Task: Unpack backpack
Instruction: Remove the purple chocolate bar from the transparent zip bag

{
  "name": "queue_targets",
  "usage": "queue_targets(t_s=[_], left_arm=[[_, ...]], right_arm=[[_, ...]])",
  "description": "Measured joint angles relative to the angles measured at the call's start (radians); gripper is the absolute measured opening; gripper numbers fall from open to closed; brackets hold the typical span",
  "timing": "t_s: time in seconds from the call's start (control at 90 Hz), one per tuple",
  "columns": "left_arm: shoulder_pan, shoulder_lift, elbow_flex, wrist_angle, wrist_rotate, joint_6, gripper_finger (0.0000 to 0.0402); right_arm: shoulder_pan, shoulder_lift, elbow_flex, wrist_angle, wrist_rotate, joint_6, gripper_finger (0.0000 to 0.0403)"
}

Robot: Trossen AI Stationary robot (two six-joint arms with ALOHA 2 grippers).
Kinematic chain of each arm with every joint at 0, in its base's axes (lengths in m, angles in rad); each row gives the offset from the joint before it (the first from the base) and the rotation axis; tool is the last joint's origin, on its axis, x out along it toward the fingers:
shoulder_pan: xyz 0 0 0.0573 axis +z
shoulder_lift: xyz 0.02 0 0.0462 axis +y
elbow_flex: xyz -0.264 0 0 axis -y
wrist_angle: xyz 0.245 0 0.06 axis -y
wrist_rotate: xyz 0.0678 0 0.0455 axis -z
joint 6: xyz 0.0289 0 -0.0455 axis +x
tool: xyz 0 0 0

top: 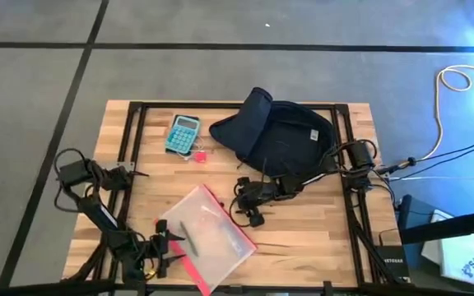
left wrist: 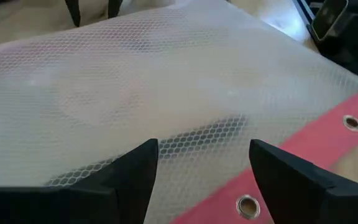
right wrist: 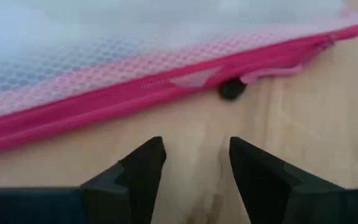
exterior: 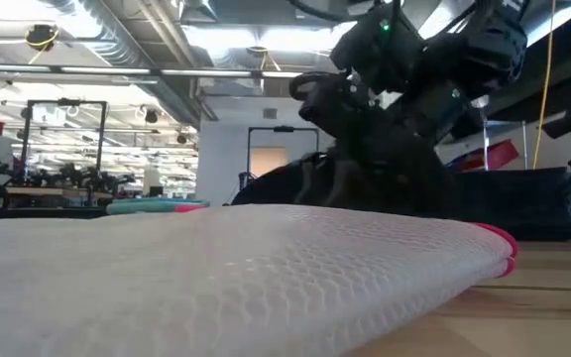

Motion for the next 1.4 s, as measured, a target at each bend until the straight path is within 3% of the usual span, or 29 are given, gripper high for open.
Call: queue_targets(t_s=[0.4, 0.7, 0.978, 1.2, 1.4], left_arm=[[0.025, 0.024, 0.0, -0.092, 0.084, -0.12, 0.0239], [0.034, 0.076, 0.003, -0.078, 0.057, -0.134, 0.0239], [0.069, 0.079, 0.0, -0.096, -0.031, -0.033, 0.0239], [0.106, 0.079, -0.001, -0.092, -0.038, -0.005, 0.0239], [0.108, 0.079, -0.001, -0.091, -0.039, -0.008, 0.0239]], right_arm=[[0.002, 0.019, 0.077, 0.003, -0.045, 0.006, 0.0174], [0.015, 0.019, 0.129, -0.058, -0.092, 0.007, 0.0174], [0.042, 0.019, 0.225, -0.061, -0.132, 0.075, 0.0174], [0.047, 0.029, 0.307, -0.239, -0.152, 0.049, 0.0174], [0.065, 0.044, 0.388, -0.387, -0.153, 0.21, 0.0174]])
